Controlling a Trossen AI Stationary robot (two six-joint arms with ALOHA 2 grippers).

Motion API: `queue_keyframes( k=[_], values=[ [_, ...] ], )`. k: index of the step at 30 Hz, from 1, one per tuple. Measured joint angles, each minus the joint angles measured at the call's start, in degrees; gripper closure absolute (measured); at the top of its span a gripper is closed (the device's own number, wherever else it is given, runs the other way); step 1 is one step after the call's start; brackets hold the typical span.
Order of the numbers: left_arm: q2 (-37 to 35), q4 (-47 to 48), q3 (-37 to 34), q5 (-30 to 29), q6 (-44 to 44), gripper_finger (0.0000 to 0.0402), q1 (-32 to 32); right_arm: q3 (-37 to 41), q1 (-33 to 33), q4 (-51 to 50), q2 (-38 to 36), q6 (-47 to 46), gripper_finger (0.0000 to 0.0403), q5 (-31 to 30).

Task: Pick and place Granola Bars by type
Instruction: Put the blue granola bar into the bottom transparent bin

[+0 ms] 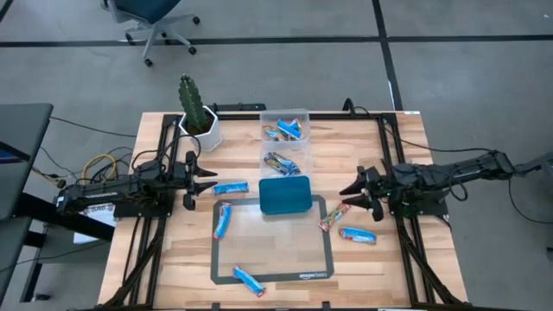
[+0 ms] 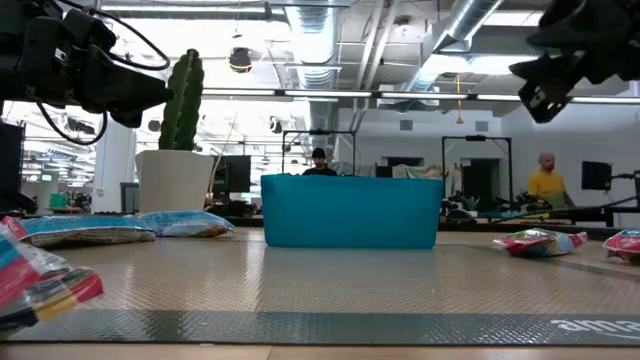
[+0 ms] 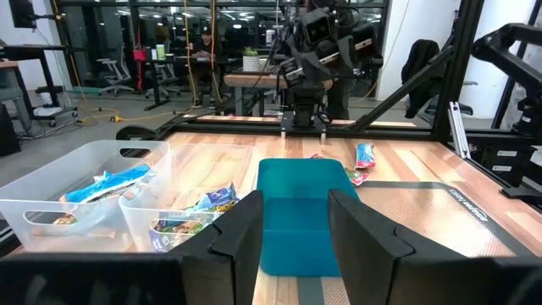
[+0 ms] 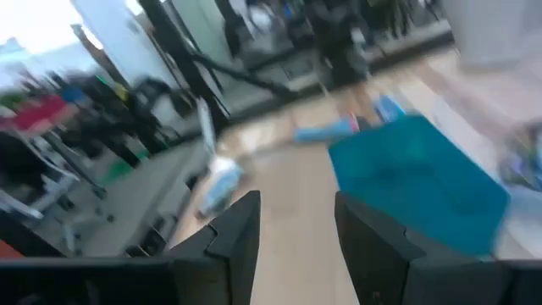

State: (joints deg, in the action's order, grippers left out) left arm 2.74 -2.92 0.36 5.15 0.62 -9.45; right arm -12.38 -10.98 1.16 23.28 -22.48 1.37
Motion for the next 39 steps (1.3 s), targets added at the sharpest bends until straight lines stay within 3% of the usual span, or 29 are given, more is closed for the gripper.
queue_keyframes(
  k=[8, 16, 25, 33, 39],
  values=[
    [-0.01, 0.0, 0.01, -0.01, 0.0, 0.0276, 0.0, 7.13, -2.14, 13.15, -2.09, 0.44, 0.0261, -0.11],
    [-0.01, -0.01, 0.0, -0.02, 0.0, 0.0276, 0.01, 11.83, -2.06, 19.75, -2.13, 0.46, 0.0262, -0.15],
    [0.0, -0.01, 0.0, 0.0, 0.0, 0.0276, 0.01, 11.93, -2.06, 16.59, -8.25, 1.93, 0.0266, 0.0],
    [-0.01, -0.01, 0.0, -0.01, 0.0, 0.0276, 0.02, 11.95, -2.06, -0.53, -20.43, 1.94, 0.027, -0.14],
    [-0.02, -0.01, 0.01, 0.0, 0.0, 0.0276, 0.02, 11.9, -1.32, -0.58, -22.98, 3.46, 0.0269, -1.9]
  ],
)
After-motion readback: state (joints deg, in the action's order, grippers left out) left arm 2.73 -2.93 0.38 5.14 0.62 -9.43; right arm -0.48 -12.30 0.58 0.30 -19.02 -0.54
